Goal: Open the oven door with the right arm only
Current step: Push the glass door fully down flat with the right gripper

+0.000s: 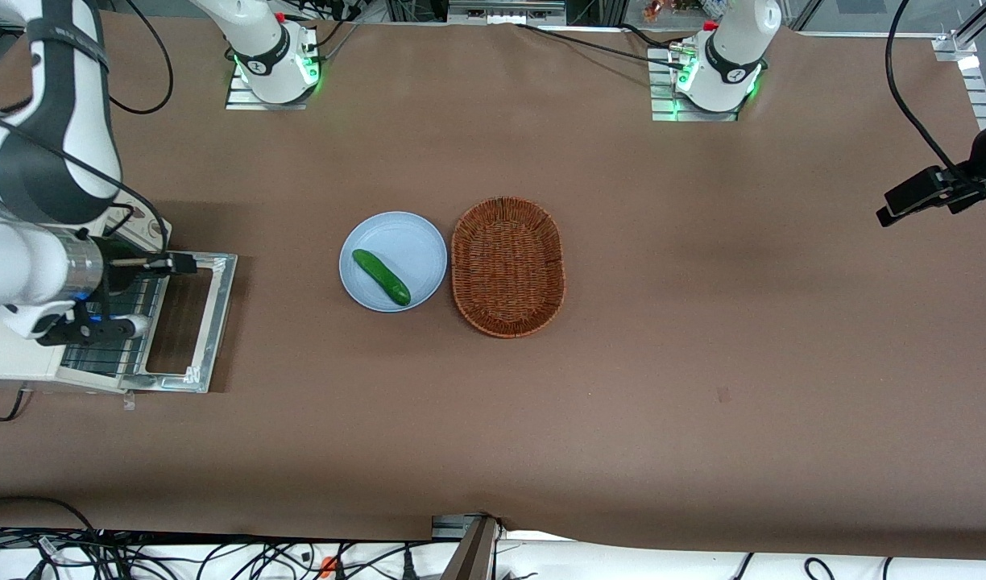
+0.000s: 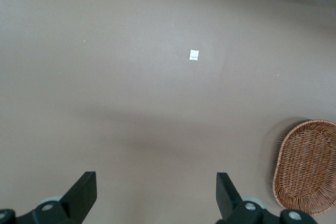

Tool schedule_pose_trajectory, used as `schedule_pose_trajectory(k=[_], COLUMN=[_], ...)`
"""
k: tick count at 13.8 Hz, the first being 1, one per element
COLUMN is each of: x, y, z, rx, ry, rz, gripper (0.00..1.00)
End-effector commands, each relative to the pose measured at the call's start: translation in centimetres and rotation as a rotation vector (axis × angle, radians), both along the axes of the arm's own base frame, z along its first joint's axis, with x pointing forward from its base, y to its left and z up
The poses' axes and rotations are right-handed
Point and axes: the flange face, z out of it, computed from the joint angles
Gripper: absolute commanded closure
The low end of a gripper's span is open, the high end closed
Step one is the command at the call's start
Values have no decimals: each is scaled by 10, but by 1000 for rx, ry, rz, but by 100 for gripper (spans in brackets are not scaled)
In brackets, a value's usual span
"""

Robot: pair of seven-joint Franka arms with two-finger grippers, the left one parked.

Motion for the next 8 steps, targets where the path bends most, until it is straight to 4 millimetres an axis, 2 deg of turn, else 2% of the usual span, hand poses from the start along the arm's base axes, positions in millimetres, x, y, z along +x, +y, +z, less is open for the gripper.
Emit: schedule_pose_trajectory(k=[1,4,8], x=[-30,-55,-101], y=[-14,-38,-62], z=[44,76,96], rx=[10,6,-15], ry=[-10,-17,-71], rz=[8,-30,-56], gripper=[0,0,0])
